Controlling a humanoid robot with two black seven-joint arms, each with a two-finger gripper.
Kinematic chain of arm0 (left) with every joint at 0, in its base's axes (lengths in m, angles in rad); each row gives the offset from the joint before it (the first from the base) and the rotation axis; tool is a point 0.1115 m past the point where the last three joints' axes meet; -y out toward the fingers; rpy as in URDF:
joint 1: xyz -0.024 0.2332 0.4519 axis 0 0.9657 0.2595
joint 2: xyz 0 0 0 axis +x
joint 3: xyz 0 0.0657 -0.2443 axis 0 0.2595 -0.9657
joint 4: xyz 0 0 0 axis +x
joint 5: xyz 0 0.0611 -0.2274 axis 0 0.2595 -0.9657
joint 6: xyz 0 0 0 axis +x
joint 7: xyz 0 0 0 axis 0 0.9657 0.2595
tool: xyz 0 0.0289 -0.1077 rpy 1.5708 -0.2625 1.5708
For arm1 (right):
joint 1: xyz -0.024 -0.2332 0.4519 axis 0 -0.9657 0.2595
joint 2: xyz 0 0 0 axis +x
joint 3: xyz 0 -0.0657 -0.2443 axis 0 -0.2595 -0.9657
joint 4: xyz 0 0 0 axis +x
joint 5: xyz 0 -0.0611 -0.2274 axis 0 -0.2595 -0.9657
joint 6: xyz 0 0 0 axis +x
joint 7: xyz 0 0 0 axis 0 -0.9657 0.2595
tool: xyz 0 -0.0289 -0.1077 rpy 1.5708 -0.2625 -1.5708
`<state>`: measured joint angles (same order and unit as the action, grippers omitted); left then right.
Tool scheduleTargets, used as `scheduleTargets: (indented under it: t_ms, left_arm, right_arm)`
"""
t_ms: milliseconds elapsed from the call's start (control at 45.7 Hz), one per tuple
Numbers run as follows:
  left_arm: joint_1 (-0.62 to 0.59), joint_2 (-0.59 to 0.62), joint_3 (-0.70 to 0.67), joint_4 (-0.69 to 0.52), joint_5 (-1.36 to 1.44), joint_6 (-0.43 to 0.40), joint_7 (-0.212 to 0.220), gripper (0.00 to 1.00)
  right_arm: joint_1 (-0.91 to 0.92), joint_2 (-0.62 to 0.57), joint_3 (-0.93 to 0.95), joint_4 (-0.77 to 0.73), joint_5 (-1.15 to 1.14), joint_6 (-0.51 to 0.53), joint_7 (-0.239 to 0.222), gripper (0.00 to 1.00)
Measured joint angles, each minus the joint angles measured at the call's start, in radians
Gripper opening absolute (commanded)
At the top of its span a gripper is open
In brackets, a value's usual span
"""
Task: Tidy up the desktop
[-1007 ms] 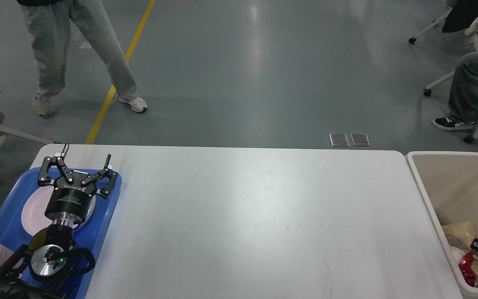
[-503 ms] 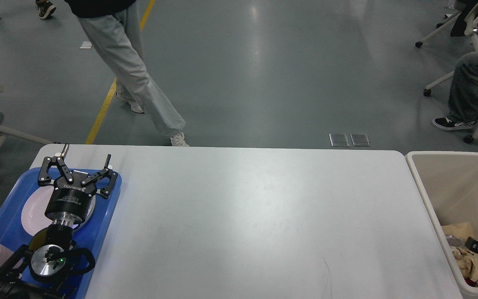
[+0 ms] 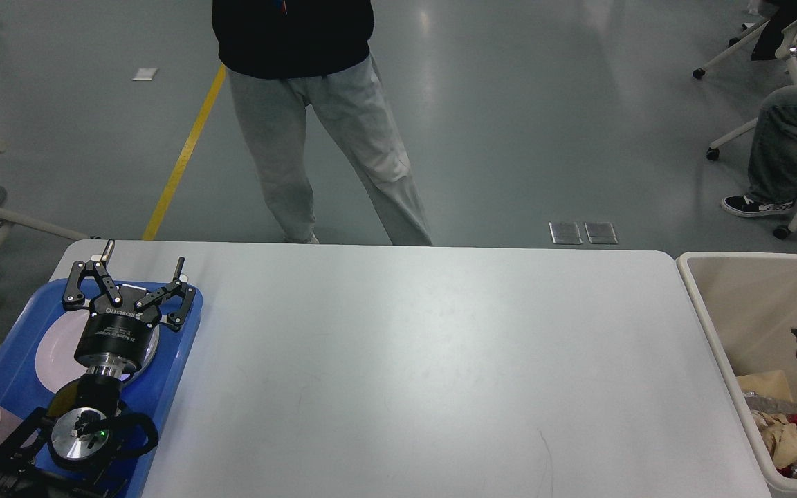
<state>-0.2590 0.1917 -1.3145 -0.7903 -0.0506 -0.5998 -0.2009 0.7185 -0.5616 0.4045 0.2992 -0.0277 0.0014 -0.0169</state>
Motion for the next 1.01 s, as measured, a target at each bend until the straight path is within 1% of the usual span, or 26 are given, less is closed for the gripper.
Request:
scheduleTargets:
  t_ms: [66, 153, 285, 350, 394, 525, 591, 657, 722, 788, 876, 1007]
  left_arm:
    - [0.0, 0.0, 0.0, 0.0, 0.0, 0.0, 0.0, 0.96]
    - [0.001, 0.0, 0.0, 0.0, 0.0, 0.0, 0.0, 0.96]
    - [0.001, 0.0, 0.001, 0.0, 0.0, 0.0, 0.0, 0.96]
    - [0.001, 0.0, 0.001, -0.001, 0.0, 0.0, 0.0, 0.96]
    - [0.001, 0.0, 0.001, -0.001, 0.0, 0.0, 0.0, 0.96]
    - [0.001, 0.0, 0.001, -0.001, 0.0, 0.0, 0.0, 0.96]
    - [0.001, 0.0, 0.001, -0.001, 0.0, 0.0, 0.0, 0.96]
    - [0.001, 0.0, 0.001, -0.001, 0.0, 0.0, 0.0, 0.96]
    - [0.001, 0.0, 0.001, -0.001, 0.0, 0.0, 0.0, 0.96]
    - [0.001, 0.0, 0.001, -0.001, 0.0, 0.0, 0.0, 0.96]
    - [0.001, 0.0, 0.001, -0.001, 0.0, 0.0, 0.0, 0.96]
    - [0.001, 0.0, 0.001, -0.001, 0.0, 0.0, 0.0, 0.96]
  right_arm:
    - [-0.034, -0.015, 0.223, 0.089, -0.003, 0.004, 0.014, 1.0]
    - [-0.119, -0.024, 0.456, 0.186, -0.012, 0.028, 0.018, 1.0]
    - [-0.209, -0.005, 0.678, 0.261, -0.122, 0.133, 0.024, 1.0]
    - [-0.25, 0.046, 0.787, 0.288, -0.204, 0.181, 0.041, 1.0]
    - [-0.284, 0.094, 0.869, 0.302, -0.26, 0.2, 0.061, 1.0]
    - [-0.357, 0.226, 1.08, 0.378, -0.463, 0.223, 0.122, 1.0]
    - [-0.381, 0.281, 1.144, 0.404, -0.548, 0.227, 0.16, 1.0]
    - [-0.397, 0.317, 1.171, 0.421, -0.585, 0.229, 0.203, 1.0]
    - [-0.406, 0.333, 1.182, 0.428, -0.597, 0.237, 0.245, 1.0]
    - [-0.409, 0.341, 1.186, 0.43, -0.598, 0.246, 0.277, 1.0]
    - [-0.41, 0.351, 1.185, 0.431, -0.598, 0.256, 0.302, 1.0]
    - [-0.41, 0.37, 1.179, 0.432, -0.598, 0.259, 0.309, 1.0]
